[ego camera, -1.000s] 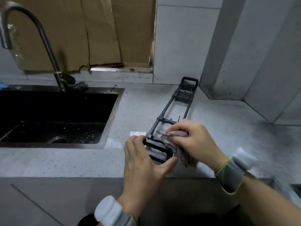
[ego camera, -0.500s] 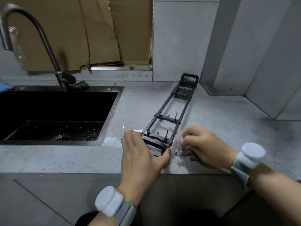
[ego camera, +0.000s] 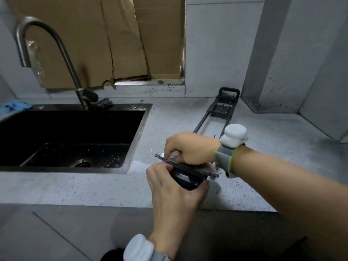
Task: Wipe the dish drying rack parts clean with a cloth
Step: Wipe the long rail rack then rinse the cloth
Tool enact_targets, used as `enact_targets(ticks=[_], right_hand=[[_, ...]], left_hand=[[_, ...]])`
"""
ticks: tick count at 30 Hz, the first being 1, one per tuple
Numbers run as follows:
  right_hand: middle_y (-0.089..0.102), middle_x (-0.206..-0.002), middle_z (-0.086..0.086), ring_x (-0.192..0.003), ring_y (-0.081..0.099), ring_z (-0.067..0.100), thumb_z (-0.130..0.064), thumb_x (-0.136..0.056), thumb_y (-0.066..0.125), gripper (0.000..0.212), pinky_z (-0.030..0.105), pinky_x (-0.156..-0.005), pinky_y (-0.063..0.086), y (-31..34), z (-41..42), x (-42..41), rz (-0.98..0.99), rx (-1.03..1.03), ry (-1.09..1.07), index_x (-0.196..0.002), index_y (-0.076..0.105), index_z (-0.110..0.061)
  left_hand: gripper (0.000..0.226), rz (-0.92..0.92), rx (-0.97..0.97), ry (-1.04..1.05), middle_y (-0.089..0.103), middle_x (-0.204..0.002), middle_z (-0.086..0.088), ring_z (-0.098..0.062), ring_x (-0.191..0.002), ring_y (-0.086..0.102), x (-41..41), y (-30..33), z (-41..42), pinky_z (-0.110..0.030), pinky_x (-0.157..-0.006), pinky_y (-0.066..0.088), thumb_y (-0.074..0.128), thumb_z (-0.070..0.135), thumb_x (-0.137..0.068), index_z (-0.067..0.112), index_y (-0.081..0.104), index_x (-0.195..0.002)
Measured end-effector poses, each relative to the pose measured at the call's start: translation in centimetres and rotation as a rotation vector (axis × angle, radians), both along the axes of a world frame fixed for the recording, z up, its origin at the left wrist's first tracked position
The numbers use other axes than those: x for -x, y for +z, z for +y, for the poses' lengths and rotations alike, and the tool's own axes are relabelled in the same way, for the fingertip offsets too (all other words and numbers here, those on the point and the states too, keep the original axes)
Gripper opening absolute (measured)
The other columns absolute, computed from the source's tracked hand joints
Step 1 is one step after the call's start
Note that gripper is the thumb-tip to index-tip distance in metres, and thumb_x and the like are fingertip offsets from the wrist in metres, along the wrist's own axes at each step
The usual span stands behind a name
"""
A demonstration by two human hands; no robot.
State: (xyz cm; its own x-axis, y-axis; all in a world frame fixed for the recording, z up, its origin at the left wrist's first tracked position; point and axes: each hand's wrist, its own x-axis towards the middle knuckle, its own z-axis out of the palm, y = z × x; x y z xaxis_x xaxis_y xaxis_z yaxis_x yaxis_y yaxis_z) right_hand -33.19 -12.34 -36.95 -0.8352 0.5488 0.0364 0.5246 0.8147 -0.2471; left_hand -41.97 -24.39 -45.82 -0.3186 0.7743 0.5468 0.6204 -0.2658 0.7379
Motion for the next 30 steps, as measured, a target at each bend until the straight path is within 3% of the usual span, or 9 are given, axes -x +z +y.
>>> enact_targets(ticks=[4,7,9,12,14,19,21,25,30], right_hand=[[0.062,-0.097,-0.012,-0.103,0.041,0.017,-0.005,-0.079,0.054,0.025,0.036,-0.084,0.033,0.0,0.9,0.6,-0.115,-0.170,0.127,-0.087,0.066,-0.025],[0.062,-0.094,-0.012,-0.102,0.039,0.016,-0.009,-0.080,0.051,0.026,0.034,-0.081,0.029,0.0,0.9,2.0,-0.181,-0.253,0.062,-0.087,0.067,-0.028],[0.065,-0.094,-0.011,-0.101,0.041,0.017,-0.010,-0.084,0.052,0.026,0.034,-0.084,0.035,0.2,1.2,3.3,-0.199,-0.264,-0.007,-0.091,0.070,-0.028],[0.070,-0.093,-0.007,-0.093,0.056,0.016,-0.014,-0.081,0.067,0.017,0.031,-0.079,0.046,1.2,1.8,3.5,-0.072,-0.011,-0.122,-0.090,0.075,-0.026],[0.069,-0.088,-0.008,-0.085,0.058,0.015,-0.005,-0.076,0.066,0.022,0.027,-0.073,0.045,1.6,1.8,2.8,-0.089,0.099,-0.064,-0.086,0.076,-0.021],[0.063,-0.095,-0.011,-0.097,0.041,0.016,-0.009,-0.085,0.053,0.028,0.033,-0.085,0.036,-0.2,1.4,3.1,-0.206,-0.256,-0.001,-0.091,0.073,-0.028],[0.063,-0.099,-0.006,-0.098,0.046,0.017,-0.010,-0.089,0.056,0.024,0.035,-0.087,0.041,0.2,1.5,2.8,-0.094,-0.225,-0.052,-0.097,0.074,-0.024],[0.064,-0.095,-0.013,-0.092,0.060,0.008,-0.019,-0.087,0.074,0.014,0.027,-0.083,0.046,3.0,1.1,-2.4,0.407,0.108,-0.316,-0.095,0.071,-0.030],[0.068,-0.087,-0.012,-0.082,0.061,0.003,-0.015,-0.083,0.077,0.014,0.019,-0.078,0.048,4.1,-2.9,-10.2,0.744,0.074,-0.531,-0.086,0.069,-0.027]], left_hand=[[0.077,0.000,-0.046,0.026,0.030,-0.106,0.007,-0.027,-0.101,0.046,0.0,-0.1,0.2,-0.047,-0.083,0.052,0.083,0.058,-0.052,0.027,0.031,-0.100],[0.078,0.026,-0.060,0.020,0.030,-0.105,0.006,-0.027,-0.100,0.046,0.2,0.0,0.6,-0.048,-0.081,0.052,0.087,0.054,-0.052,0.028,0.030,-0.098],[0.077,0.034,-0.055,0.014,0.032,-0.106,0.005,-0.028,-0.100,0.046,0.2,-0.1,0.7,-0.048,-0.081,0.051,0.086,0.055,-0.052,0.027,0.030,-0.098],[0.077,0.027,-0.042,0.005,0.033,-0.109,0.003,-0.027,-0.103,0.045,0.1,0.0,0.5,-0.047,-0.082,0.051,0.083,0.057,-0.052,0.026,0.030,-0.099],[0.077,0.025,-0.049,0.011,0.034,-0.110,0.003,-0.028,-0.104,0.044,0.2,0.0,0.5,-0.048,-0.082,0.051,0.083,0.057,-0.052,0.025,0.031,-0.099],[0.080,0.054,-0.038,0.014,0.036,-0.114,0.001,-0.026,-0.106,0.042,0.1,0.1,0.8,-0.047,-0.086,0.050,0.083,0.059,-0.053,0.022,0.036,-0.105],[0.081,0.058,-0.011,-0.009,0.036,-0.115,0.001,-0.024,-0.109,0.042,0.2,0.2,0.8,-0.045,-0.090,0.050,0.081,0.061,-0.053,0.023,0.040,-0.112],[0.078,0.094,0.068,-0.082,0.028,-0.112,0.007,-0.019,-0.111,0.041,1.3,0.6,1.4,-0.039,-0.092,0.050,0.080,0.066,-0.054,0.031,0.045,-0.114],[0.074,0.161,0.155,-0.168,0.025,-0.110,0.009,-0.014,-0.109,0.034,0.5,1.7,2.8,-0.032,-0.093,0.049,0.080,0.071,-0.059,0.034,0.039,-0.107]])
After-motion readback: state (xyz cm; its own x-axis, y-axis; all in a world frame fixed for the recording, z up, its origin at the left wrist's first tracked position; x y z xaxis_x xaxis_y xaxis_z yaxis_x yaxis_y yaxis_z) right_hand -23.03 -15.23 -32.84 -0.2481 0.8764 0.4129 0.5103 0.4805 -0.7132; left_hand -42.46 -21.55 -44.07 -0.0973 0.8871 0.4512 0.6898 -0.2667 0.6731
